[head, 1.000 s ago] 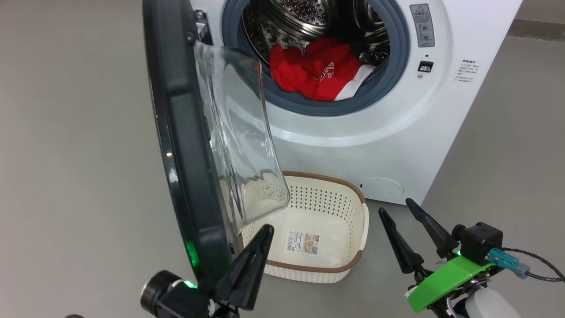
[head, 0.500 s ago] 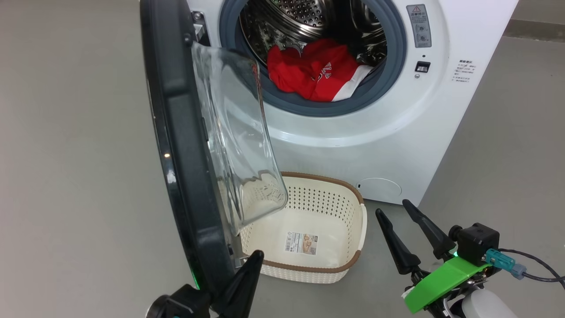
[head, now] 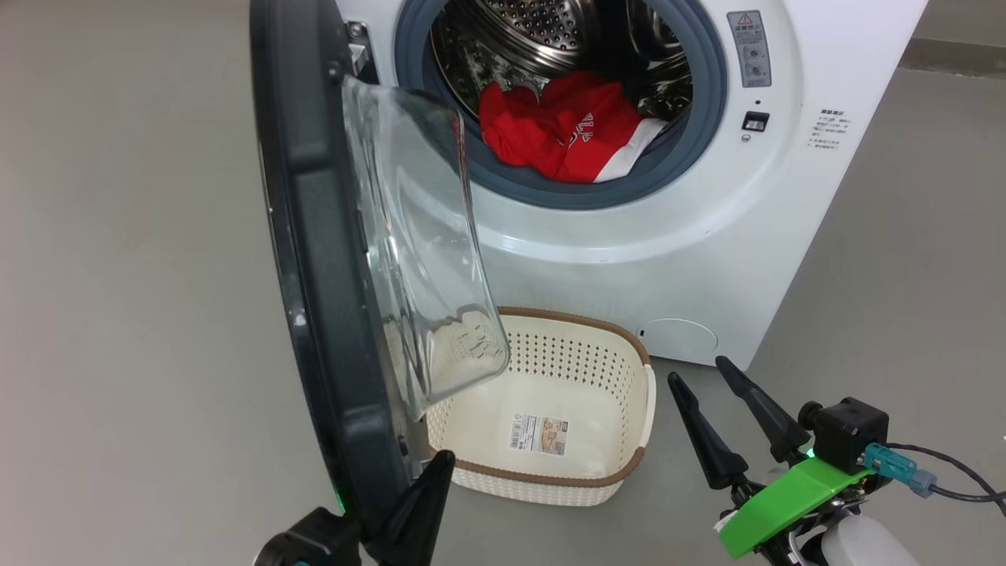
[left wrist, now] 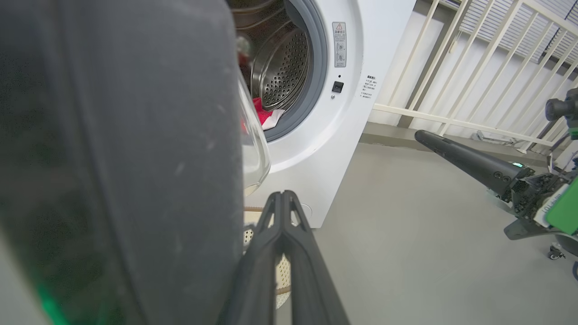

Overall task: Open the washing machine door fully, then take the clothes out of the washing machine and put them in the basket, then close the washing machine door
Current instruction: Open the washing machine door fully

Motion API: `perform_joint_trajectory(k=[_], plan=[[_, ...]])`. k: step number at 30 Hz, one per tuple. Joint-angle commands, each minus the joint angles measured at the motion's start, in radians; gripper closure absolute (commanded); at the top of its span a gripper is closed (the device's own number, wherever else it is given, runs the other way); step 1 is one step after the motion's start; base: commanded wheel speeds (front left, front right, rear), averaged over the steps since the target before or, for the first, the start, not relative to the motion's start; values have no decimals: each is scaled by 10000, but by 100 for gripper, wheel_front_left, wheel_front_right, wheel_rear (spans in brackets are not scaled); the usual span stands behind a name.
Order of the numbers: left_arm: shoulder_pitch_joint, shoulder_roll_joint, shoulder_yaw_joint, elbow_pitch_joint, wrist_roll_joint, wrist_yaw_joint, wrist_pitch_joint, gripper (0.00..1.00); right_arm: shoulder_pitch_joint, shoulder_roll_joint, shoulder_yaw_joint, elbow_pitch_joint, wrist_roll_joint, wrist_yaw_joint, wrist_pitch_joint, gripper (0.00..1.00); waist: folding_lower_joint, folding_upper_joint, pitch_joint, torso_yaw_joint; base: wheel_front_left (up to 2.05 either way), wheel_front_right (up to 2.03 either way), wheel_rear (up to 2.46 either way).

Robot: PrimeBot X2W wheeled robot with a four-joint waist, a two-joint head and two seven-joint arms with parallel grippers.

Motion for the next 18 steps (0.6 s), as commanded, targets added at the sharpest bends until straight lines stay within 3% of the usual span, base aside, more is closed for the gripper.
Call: perform_joint_trajectory(k=[1, 18], plan=[[-456, 145, 487, -166, -73, 110, -126, 100, -93, -42, 206, -197, 94, 16, -122, 0, 0, 0, 3, 28, 0, 0, 0], [-211, 914, 1489, -477, -321, 684, -154, 100, -40, 26, 223, -175, 108, 16, -122, 0, 0, 0, 24, 571, 0, 0, 0]])
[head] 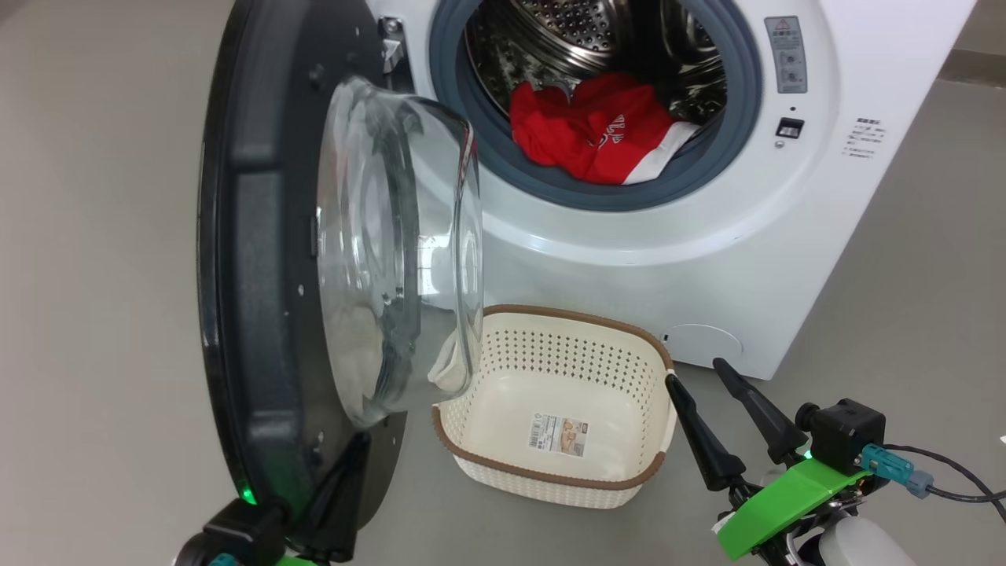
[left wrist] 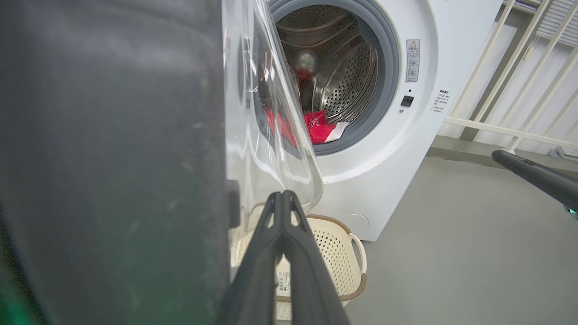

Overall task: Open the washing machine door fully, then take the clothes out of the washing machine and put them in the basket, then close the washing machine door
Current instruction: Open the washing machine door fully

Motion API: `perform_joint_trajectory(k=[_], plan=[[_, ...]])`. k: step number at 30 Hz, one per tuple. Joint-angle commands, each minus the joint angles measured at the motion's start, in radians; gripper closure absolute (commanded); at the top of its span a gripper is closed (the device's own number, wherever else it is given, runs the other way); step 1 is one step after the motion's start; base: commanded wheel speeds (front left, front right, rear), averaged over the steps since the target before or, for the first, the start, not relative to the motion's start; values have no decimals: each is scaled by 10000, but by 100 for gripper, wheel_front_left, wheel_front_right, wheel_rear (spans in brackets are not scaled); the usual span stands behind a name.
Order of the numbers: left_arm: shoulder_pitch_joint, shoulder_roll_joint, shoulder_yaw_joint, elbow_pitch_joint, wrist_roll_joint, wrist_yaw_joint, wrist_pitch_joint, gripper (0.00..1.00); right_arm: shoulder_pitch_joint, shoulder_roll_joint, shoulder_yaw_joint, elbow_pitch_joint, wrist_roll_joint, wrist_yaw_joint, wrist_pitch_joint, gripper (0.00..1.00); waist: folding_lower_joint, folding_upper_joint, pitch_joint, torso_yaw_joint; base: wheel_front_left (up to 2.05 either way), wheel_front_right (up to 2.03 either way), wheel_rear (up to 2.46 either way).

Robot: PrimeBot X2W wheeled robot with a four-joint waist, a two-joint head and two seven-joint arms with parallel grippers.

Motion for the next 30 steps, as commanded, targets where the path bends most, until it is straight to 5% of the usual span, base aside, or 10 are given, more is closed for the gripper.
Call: perform_joint_trajectory(k=[1, 30], plan=[[-272, 253, 565, -302, -92, 160, -120, 100, -39, -9, 172, -223, 90, 16, -122, 0, 0, 0, 41, 131, 0, 0, 0], [-1580, 1124, 1604, 1019, -525, 250, -176, 100, -245, 56, 78, -227, 43, 16, -122, 0, 0, 0, 439, 1082, 0, 0, 0]])
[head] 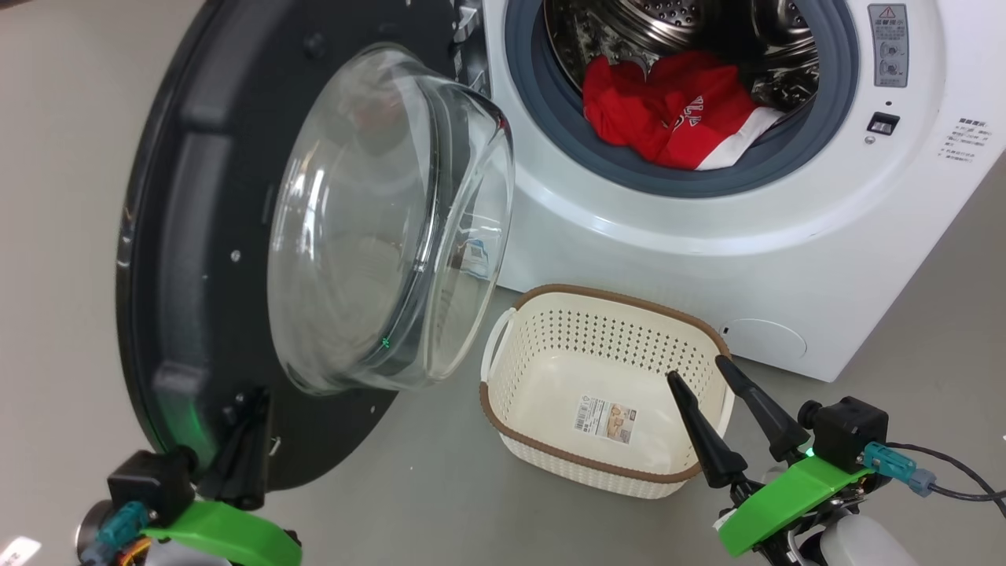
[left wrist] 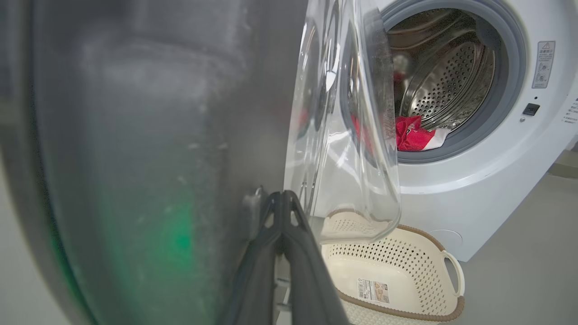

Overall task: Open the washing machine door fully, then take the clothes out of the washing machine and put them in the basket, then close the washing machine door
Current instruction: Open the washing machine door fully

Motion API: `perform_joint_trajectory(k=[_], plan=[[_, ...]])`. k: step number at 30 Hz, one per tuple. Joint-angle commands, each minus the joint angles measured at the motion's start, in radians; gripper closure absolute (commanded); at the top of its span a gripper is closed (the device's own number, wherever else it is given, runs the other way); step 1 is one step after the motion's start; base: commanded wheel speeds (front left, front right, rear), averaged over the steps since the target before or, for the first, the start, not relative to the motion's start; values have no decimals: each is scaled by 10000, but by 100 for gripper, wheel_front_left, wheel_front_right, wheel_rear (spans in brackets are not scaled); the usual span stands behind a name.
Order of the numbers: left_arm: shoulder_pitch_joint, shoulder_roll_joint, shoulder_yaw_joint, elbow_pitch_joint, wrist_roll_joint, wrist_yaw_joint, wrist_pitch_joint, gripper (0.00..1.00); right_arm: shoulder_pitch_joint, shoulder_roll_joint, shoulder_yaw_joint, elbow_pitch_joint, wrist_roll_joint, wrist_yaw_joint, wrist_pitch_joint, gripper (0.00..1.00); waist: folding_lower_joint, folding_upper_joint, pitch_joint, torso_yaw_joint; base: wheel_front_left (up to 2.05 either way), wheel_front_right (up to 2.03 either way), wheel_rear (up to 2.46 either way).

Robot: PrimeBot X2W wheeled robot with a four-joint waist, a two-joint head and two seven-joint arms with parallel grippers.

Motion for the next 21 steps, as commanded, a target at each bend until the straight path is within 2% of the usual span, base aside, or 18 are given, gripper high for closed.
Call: perform_joint_trajectory(k=[1, 21], plan=[[-607, 422, 571, -69, -92, 121, -83, 100, -244, 15, 171, -226, 44, 16, -122, 0, 0, 0, 61, 7, 0, 0, 0], [-2152, 1325, 1118, 2170, -385, -255, -132, 100, -498, -56, 149, -210, 31, 16, -122, 0, 0, 0, 536, 143, 0, 0, 0]])
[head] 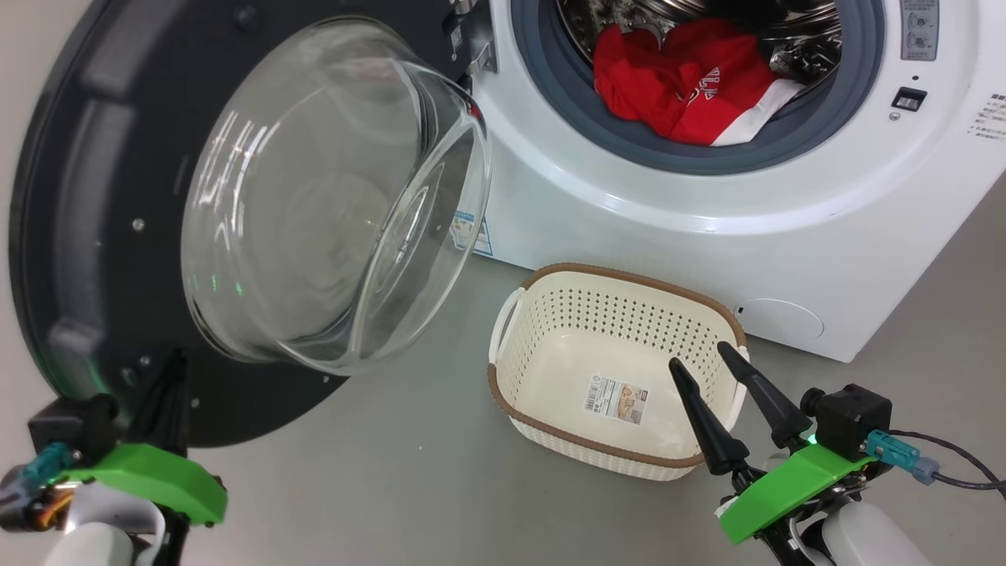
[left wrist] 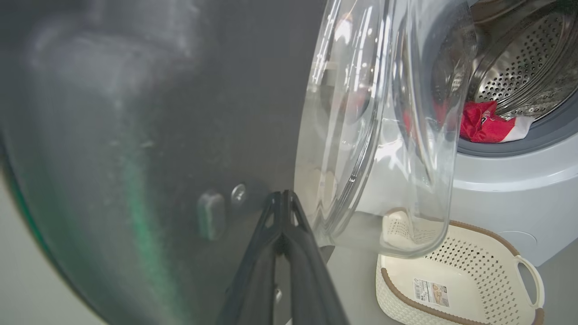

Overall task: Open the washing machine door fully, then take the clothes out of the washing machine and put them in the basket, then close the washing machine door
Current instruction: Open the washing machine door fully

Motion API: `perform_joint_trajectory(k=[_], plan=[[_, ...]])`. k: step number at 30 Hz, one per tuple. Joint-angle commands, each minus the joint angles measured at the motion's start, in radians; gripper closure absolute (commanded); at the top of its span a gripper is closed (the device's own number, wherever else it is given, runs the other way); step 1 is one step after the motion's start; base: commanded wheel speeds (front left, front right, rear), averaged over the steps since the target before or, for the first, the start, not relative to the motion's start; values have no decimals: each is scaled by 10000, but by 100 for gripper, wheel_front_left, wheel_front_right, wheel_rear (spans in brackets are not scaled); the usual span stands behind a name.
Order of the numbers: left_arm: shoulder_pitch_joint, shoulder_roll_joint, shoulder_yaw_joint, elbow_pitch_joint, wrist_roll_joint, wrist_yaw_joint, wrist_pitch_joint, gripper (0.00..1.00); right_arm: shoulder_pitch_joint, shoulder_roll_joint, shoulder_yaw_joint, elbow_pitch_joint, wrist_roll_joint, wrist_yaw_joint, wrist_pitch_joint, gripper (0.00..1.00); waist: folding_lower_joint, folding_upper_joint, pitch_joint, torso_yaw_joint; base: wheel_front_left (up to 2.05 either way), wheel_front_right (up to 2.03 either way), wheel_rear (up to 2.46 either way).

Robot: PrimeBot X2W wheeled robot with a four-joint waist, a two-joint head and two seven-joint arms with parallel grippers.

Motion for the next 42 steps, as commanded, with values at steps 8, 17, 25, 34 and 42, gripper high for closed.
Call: perform_joint_trajectory(k=[8, 17, 25, 34, 42], plan=[[-1295, 939, 548, 1307, -74, -242, -284, 100, -311, 27, 182, -203, 44, 16, -122, 0, -1, -1, 57, 58, 0, 0, 0], [-1962, 1088, 467, 2501, -146, -485, -546, 100, -380, 33, 254, -191, 101, 16, -122, 0, -1, -1, 140, -21, 0, 0, 0], [-2315, 1133, 348, 3145, -135, -588, -730, 100, -371, 22, 295, -180, 114, 16, -122, 0, -1, -1, 120, -60, 0, 0, 0], [-2456, 1050, 221, 3581, -203, -681, -927, 100, -332, -14, 372, -137, 150, 16, -122, 0, -1, -1, 12, -107, 0, 0, 0], [-2279, 921, 178, 3596, -288, -673, -1054, 100, -320, -36, 441, -101, 220, 16, -122, 0, -1, -1, -54, -164, 0, 0, 0]])
